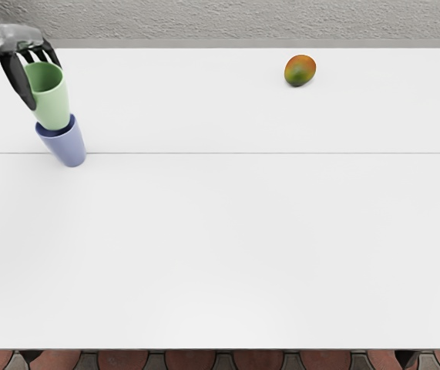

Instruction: Pick up cup and place in cup with left hand

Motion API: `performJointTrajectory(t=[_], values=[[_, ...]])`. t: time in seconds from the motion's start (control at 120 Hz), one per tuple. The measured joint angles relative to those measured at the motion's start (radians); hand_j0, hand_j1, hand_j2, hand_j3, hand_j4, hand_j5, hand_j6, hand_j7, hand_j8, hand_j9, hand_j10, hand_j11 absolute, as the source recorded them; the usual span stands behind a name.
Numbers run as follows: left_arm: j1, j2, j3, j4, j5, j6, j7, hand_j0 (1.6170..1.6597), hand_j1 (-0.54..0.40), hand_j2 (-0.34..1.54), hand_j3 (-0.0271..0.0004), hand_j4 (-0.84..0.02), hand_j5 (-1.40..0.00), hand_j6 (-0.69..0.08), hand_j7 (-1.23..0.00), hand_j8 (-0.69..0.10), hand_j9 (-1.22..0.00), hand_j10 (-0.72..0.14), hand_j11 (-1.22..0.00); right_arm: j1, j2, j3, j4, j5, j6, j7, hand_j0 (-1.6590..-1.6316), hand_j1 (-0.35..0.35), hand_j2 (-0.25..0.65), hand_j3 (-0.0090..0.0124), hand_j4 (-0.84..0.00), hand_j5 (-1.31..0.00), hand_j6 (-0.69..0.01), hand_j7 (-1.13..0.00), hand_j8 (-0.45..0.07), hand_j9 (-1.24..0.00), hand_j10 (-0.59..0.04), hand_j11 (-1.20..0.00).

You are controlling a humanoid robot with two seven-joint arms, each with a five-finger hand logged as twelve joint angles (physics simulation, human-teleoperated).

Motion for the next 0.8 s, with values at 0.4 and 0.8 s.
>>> performJointTrajectory(t=[0.4,0.8], values=[[0.003,-0.022,0.028,0.036,0.0,0.002,0.0,1.6559,-0.08,0.05,0.0,-0.439,-0.59,-0.348,-0.58,-0.385,-0.59,-0.442,-0.59,0.0,0.0,0.001,0.0,0.0,0.0,0.0,-1.6581,-0.311,-0.006,0.0,-0.031,-0.04,-0.031,-0.04,-0.031,-0.04,-0.031,-0.04],[0.012,-0.045,0.029,0.04,-0.005,0.029,0.0,1.6572,0.135,0.03,0.0,-0.215,-0.28,-0.186,-0.28,-0.2,-0.28,-0.216,-0.28,0.0,0.0,0.0,0.0,0.0,0.0,0.002,-1.6581,-0.311,-0.006,0.0,-0.031,-0.04,-0.031,-0.04,-0.031,-0.04,-0.031,-0.04]])
